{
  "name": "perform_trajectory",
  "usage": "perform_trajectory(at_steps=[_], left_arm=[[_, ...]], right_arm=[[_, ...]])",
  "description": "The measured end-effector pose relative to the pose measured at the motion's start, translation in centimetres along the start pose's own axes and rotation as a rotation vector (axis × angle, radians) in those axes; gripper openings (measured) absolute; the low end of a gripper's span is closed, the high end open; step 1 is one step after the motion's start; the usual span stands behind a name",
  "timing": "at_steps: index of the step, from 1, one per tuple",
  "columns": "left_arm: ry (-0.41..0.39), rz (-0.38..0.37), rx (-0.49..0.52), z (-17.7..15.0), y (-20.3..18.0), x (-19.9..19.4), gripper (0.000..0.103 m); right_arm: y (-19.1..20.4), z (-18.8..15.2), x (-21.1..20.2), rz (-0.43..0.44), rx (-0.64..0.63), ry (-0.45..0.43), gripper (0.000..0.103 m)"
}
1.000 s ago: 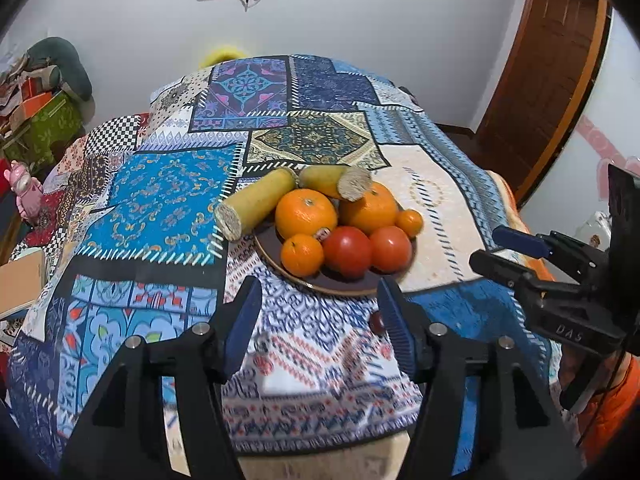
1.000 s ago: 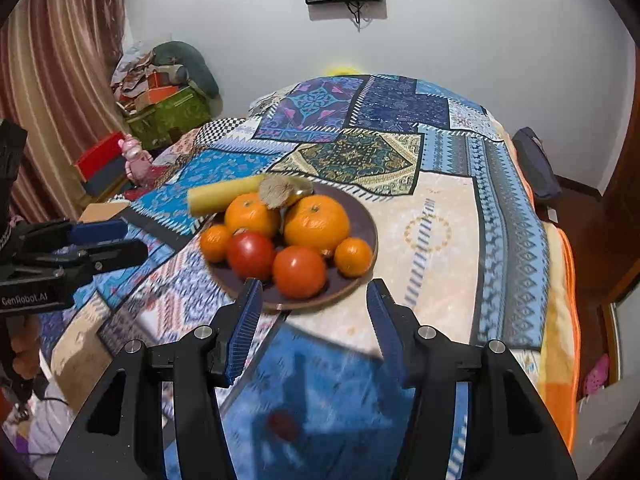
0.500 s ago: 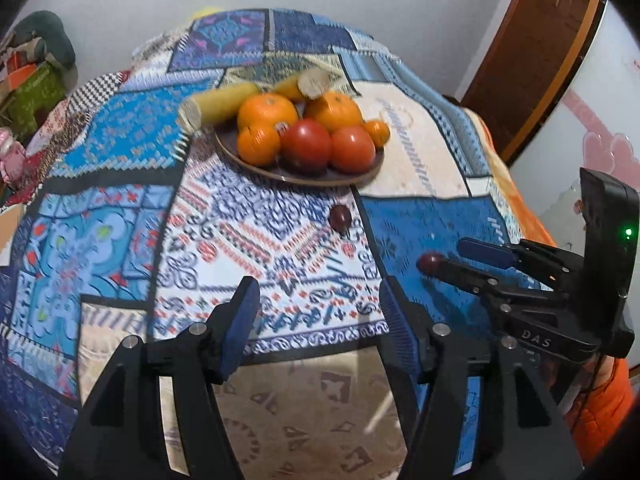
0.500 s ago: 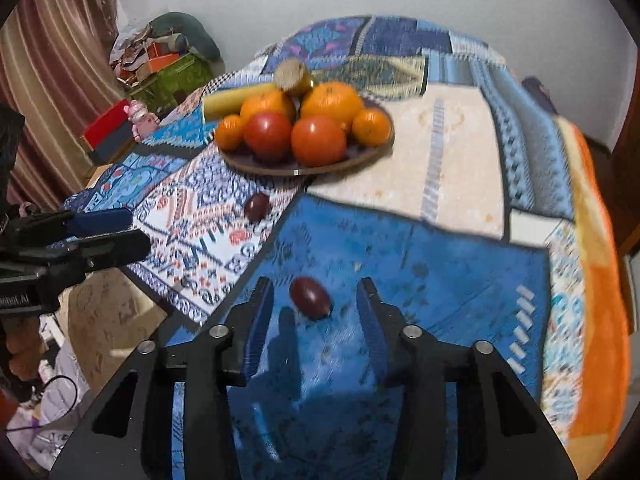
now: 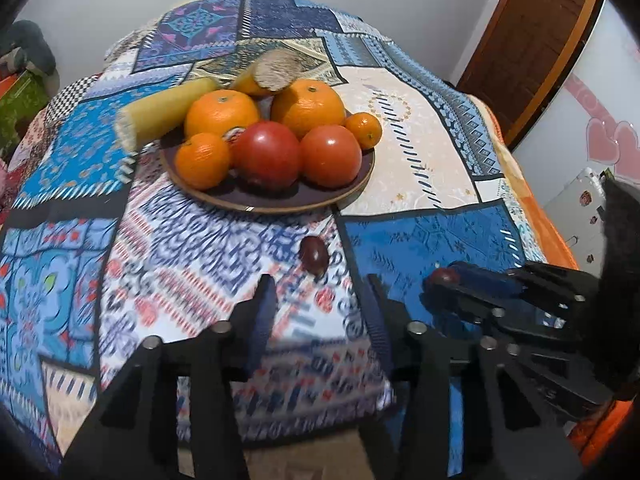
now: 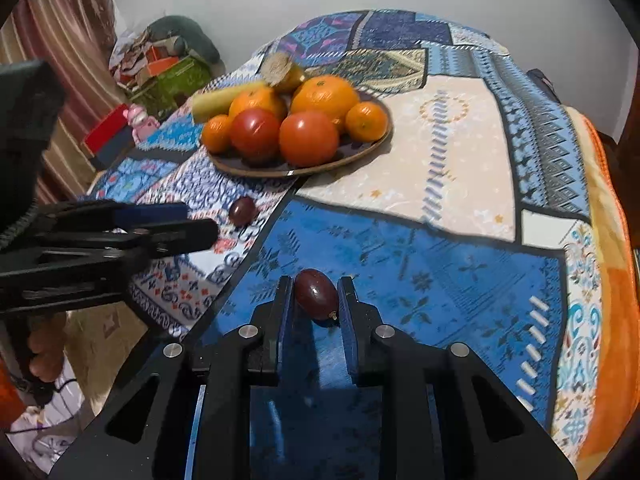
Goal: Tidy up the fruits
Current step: 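Grasp a dark red date with the left gripper while the right gripper grasps another, then carry both dates onto the plate and open both grippers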
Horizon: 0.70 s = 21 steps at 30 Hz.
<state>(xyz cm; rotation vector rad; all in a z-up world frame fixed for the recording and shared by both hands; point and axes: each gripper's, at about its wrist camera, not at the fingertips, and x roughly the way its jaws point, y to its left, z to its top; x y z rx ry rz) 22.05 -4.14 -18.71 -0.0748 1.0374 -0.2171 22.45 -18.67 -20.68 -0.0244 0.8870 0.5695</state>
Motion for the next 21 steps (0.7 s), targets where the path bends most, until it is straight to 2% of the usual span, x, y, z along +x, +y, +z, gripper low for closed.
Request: perform_trajectory(at_steps=[6, 10, 15, 21], left_arm=[[0.036, 0.041, 0.036, 1.3, -0.7, 2.6, 0.032], [0.043, 0.045, 0.038, 1.7, -0.5, 3.3, 0.016], [0.031, 0.032, 0.031, 1.7, -0.2, 2.8, 0.015], [-0.026, 0.026, 0.020, 2.3, 0.8, 0.4, 0.015]], right_arm=[[-1.4, 0.6, -0.8, 0.001, 0.024, -0.032, 0.020], [-1.6, 0.7, -0.4, 0.012, 0.027, -0.030, 0.020], [-1.2, 1.4, -0.3, 0.017, 0.013, -0.039, 0.020], [-0.8, 3.3, -0.7, 0.019, -0.001, -0.074, 0.020]])
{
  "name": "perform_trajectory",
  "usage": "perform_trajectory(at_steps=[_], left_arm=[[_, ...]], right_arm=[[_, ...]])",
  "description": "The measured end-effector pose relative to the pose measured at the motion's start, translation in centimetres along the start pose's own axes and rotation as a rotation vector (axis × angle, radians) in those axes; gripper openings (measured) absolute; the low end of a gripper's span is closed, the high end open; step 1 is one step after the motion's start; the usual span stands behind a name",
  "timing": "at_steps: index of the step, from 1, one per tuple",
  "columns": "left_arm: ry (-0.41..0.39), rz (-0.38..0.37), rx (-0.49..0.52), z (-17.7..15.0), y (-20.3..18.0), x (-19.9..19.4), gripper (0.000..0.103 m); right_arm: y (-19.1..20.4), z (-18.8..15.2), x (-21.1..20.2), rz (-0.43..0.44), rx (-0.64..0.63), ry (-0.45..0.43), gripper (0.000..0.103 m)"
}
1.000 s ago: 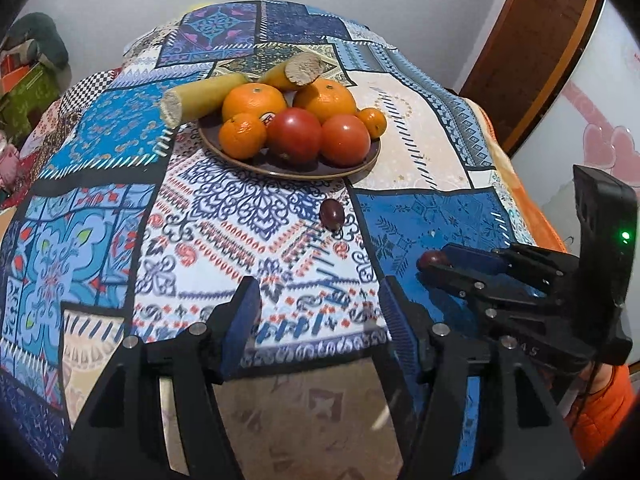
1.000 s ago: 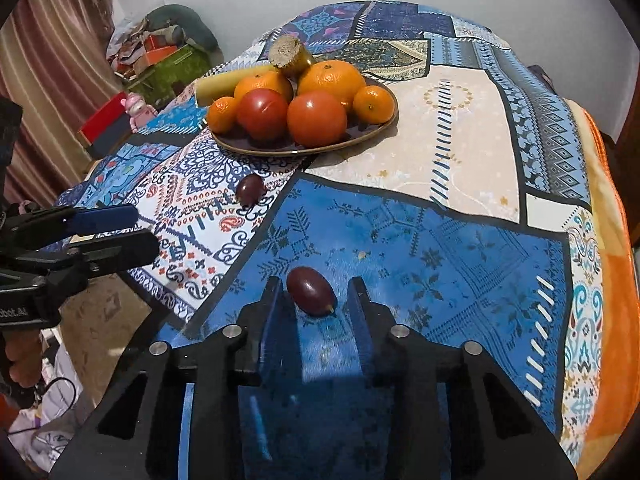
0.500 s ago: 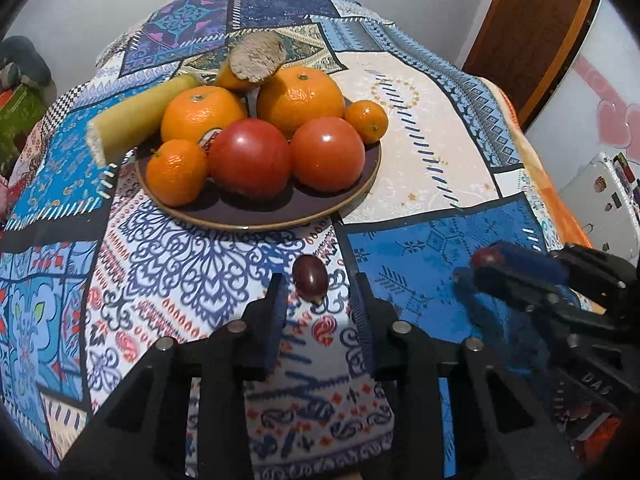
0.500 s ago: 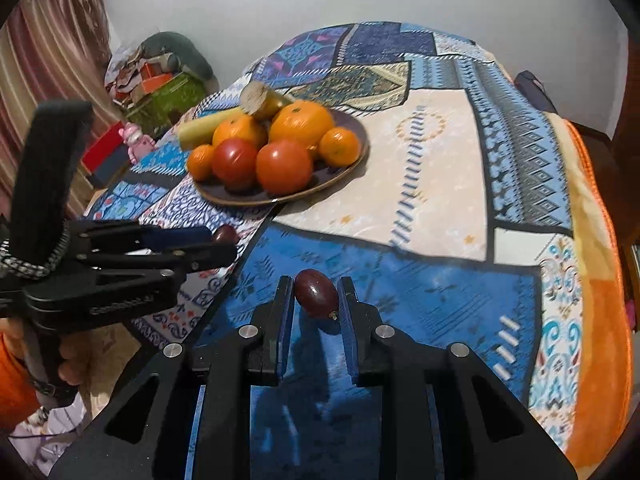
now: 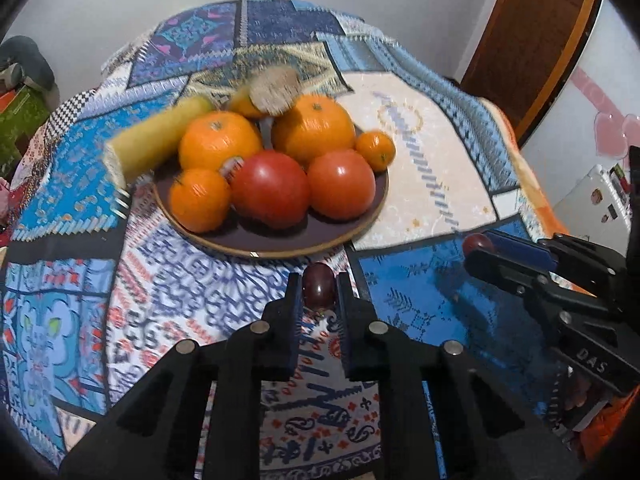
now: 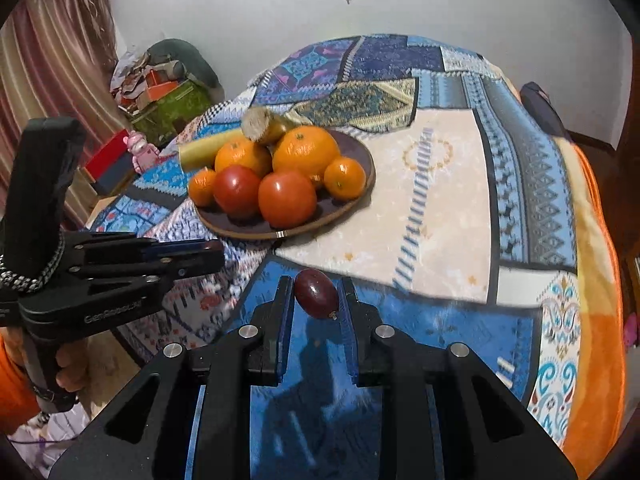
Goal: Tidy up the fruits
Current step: 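Carry both dates onto the plate and open both grippers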
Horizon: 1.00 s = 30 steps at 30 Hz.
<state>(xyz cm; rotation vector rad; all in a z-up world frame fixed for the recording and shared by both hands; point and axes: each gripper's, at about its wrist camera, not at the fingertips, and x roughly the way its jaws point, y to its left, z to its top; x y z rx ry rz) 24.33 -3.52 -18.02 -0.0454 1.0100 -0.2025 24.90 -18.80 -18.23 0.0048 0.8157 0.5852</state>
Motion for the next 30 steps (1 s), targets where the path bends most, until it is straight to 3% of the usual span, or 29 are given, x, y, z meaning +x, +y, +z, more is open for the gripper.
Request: perform_trajectory(at_steps=[14, 30], left_arm=[[-0.118, 0.021, -0.026, 4.0, 3.4, -3.9, 0.015], [-0.124, 0.030, -0.008, 6.9, 4.5, -1.3, 0.015]], right_arm=[[2.0, 5.2, 1.4, 0.013, -0.064, -0.080, 0.020], [3.1, 7.4, 5.9, 0.019, -0.099, -0.043, 0.020]])
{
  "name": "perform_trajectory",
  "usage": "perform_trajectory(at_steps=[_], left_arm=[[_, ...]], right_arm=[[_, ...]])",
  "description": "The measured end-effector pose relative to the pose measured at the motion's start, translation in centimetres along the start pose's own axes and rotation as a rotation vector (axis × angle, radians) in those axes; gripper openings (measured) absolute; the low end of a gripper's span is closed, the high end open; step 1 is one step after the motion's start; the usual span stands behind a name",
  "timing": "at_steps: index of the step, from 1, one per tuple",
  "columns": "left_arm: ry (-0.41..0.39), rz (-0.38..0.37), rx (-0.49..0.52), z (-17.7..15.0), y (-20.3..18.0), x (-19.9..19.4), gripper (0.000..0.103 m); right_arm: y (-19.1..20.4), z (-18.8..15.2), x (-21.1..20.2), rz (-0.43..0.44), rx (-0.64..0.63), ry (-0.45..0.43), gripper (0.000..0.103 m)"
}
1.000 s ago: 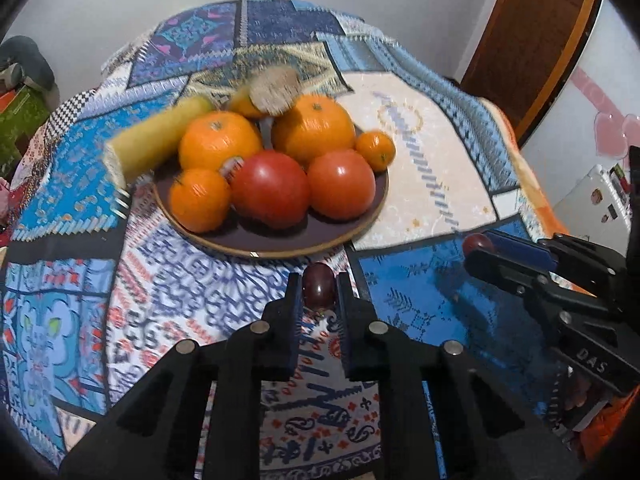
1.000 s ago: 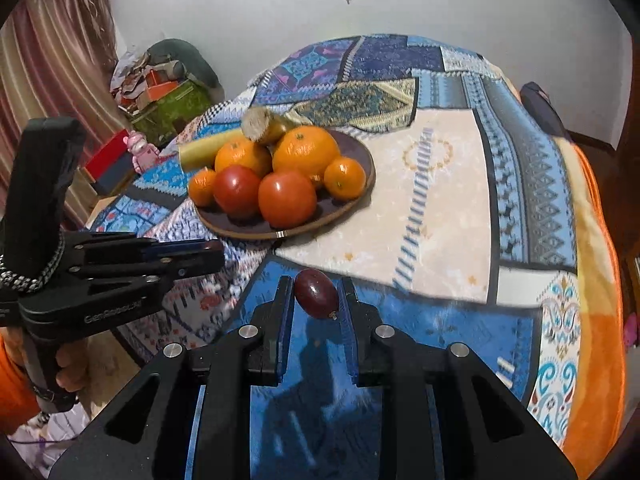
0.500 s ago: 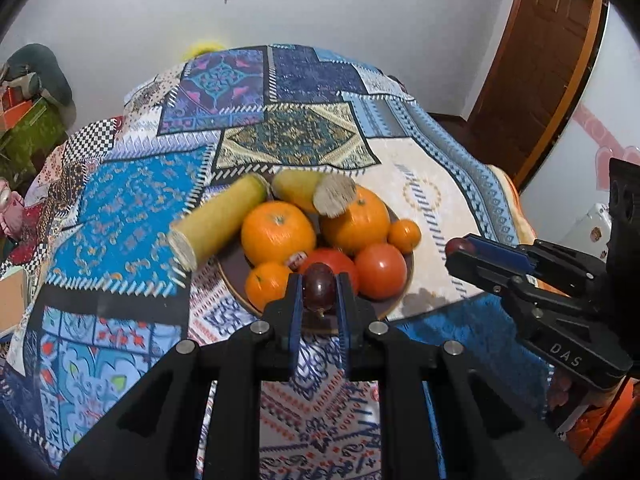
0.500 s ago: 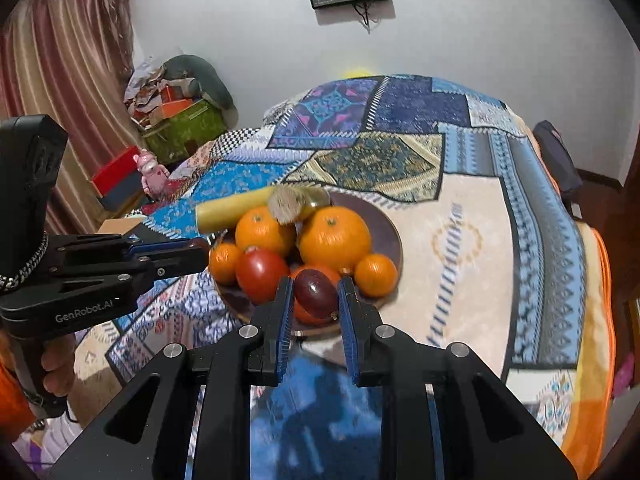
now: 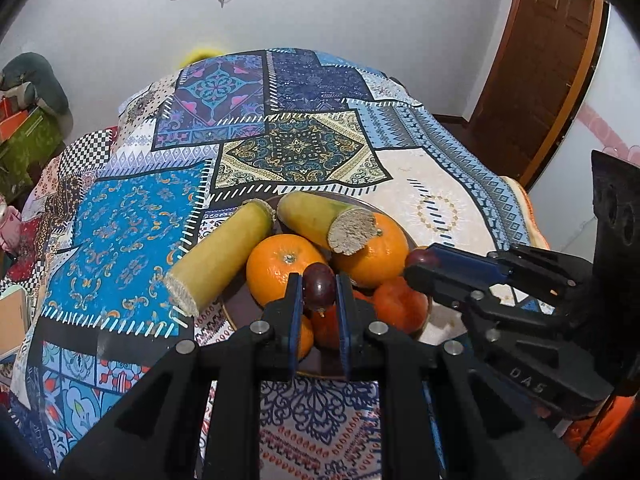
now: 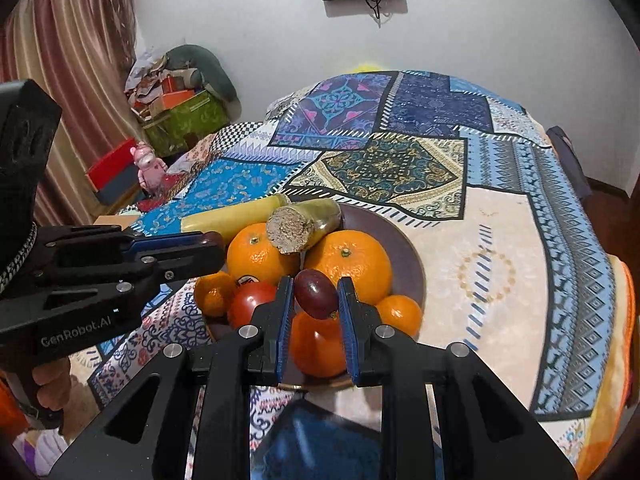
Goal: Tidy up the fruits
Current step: 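Carry both dates onto the plate and open both grippers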
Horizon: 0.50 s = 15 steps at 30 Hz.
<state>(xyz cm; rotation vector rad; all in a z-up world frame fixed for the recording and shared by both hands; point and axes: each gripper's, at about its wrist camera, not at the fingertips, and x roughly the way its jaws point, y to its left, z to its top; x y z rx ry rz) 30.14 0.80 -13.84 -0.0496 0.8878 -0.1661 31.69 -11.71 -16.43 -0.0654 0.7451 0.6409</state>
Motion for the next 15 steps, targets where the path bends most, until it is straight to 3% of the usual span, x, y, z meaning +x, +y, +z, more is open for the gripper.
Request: perform_trajectory(at_steps=[15], left_arm=[[0.014, -0.004, -0.008, -0.1, 0.5, 2.0, 0.016]], right_arm=[[0.2, 0.0, 2.3, 0.005, -0.012, 0.038, 0.022]])
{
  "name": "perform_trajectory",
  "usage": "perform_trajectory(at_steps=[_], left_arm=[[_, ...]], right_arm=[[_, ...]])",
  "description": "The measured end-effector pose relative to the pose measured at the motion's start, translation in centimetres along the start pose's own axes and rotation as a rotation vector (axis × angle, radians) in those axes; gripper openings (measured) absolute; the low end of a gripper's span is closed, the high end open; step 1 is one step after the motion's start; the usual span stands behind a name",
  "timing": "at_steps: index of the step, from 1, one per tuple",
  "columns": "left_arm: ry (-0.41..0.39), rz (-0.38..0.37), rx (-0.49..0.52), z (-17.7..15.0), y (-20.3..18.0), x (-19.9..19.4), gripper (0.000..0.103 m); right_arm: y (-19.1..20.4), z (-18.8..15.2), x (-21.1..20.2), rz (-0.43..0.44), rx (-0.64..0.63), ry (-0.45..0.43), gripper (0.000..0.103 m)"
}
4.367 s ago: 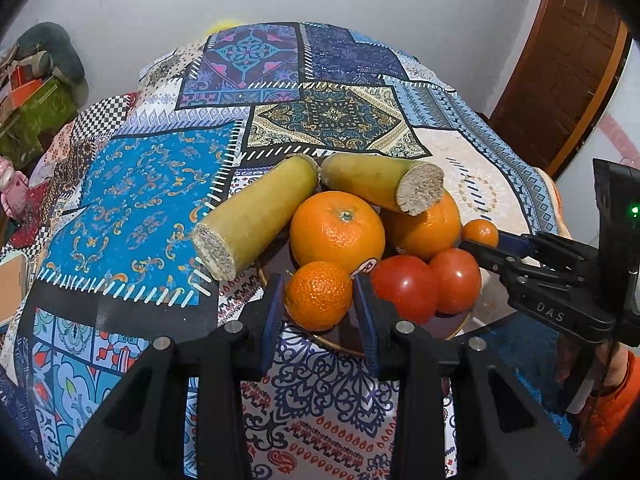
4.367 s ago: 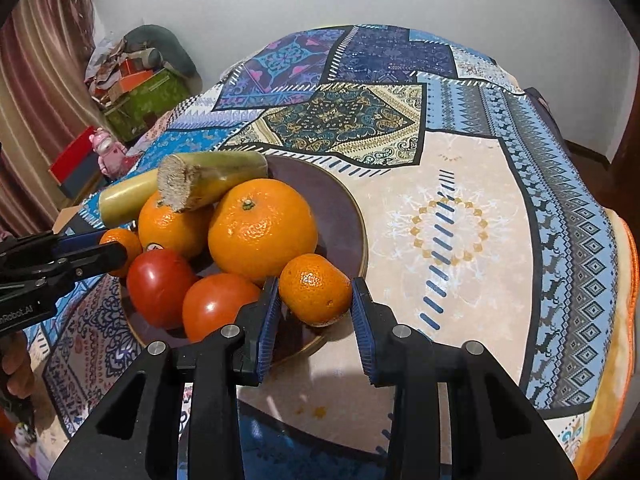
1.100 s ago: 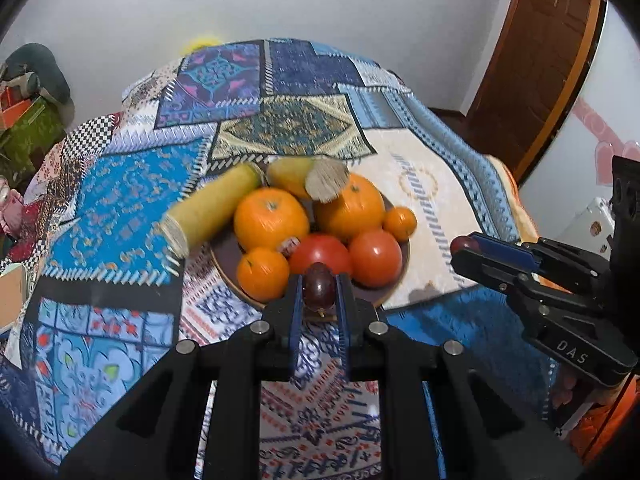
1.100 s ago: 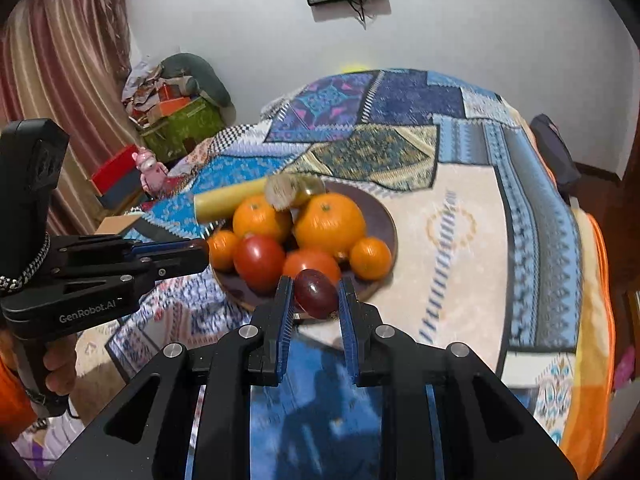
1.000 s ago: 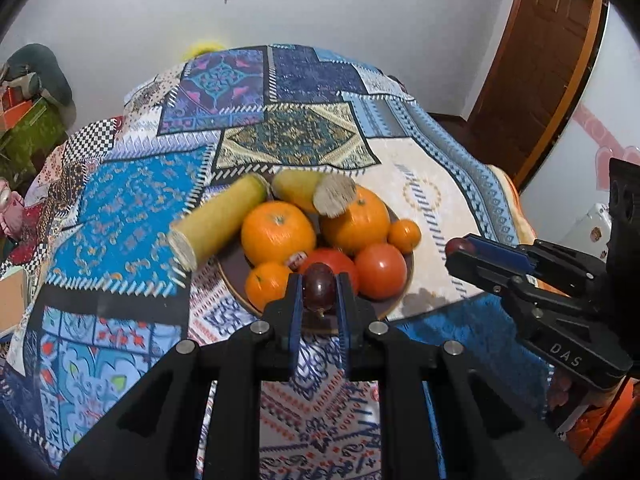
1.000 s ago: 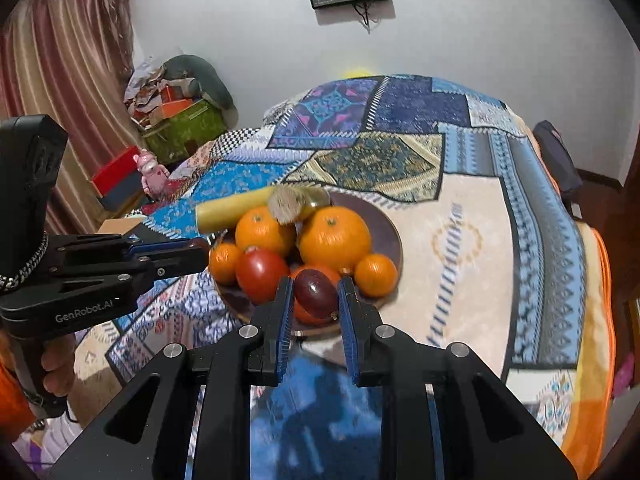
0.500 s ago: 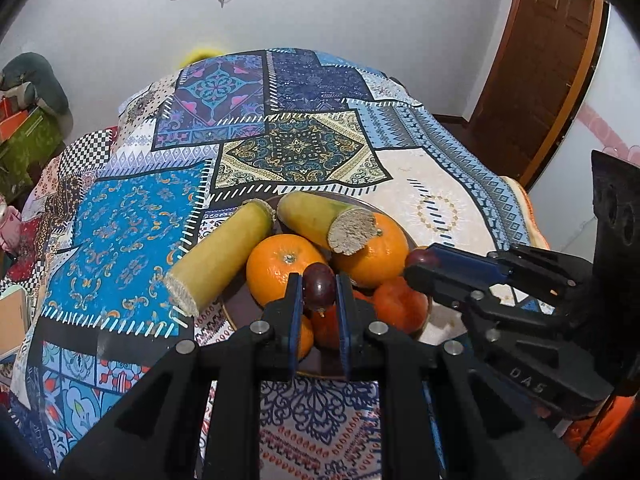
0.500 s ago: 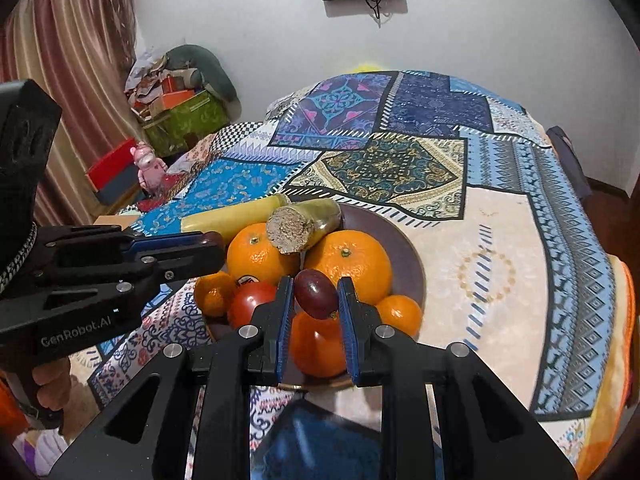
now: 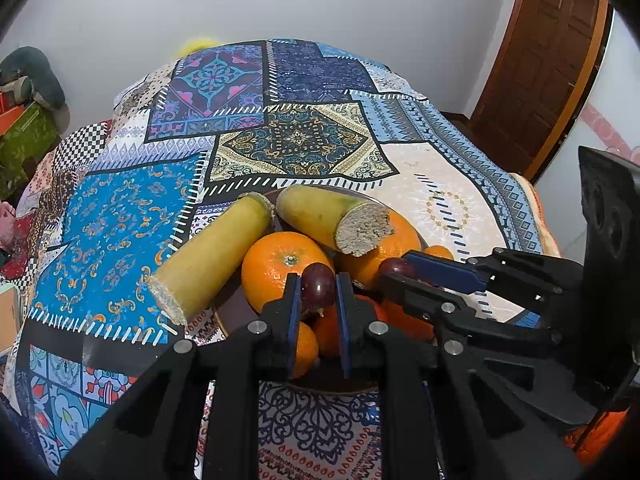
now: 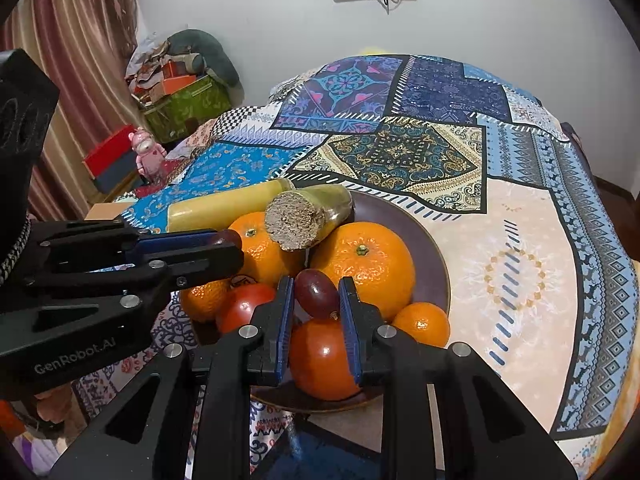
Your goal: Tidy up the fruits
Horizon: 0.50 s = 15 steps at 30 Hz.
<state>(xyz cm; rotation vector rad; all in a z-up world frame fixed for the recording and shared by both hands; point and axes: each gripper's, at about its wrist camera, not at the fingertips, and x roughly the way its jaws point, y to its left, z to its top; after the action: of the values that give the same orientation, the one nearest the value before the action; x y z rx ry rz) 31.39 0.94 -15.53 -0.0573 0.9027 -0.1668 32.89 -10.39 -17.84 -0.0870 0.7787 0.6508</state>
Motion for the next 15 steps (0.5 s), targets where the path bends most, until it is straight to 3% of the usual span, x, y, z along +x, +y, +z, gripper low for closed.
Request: perform_trajectory(at_steps=[4, 8, 15], left_arm=[[-0.001, 0.003, -0.027, -0.1, 0.4, -0.1, 0.018], [-0.017, 0.007, -0.029, -0.1, 0.4, -1.1, 0.029], [-0.094, 0.015, -0.010, 0.0, -0.4, -5.7, 0.029]], right_arm=[[0.0, 0.2, 0.0, 0.005, 0.007, 0.022, 0.023], [-0.1, 0.1, -0.6, -0.004, 0.015, 0.019, 0.028], [0.4, 0.4, -5.3, -0.028, 0.022, -0.063, 0.028]])
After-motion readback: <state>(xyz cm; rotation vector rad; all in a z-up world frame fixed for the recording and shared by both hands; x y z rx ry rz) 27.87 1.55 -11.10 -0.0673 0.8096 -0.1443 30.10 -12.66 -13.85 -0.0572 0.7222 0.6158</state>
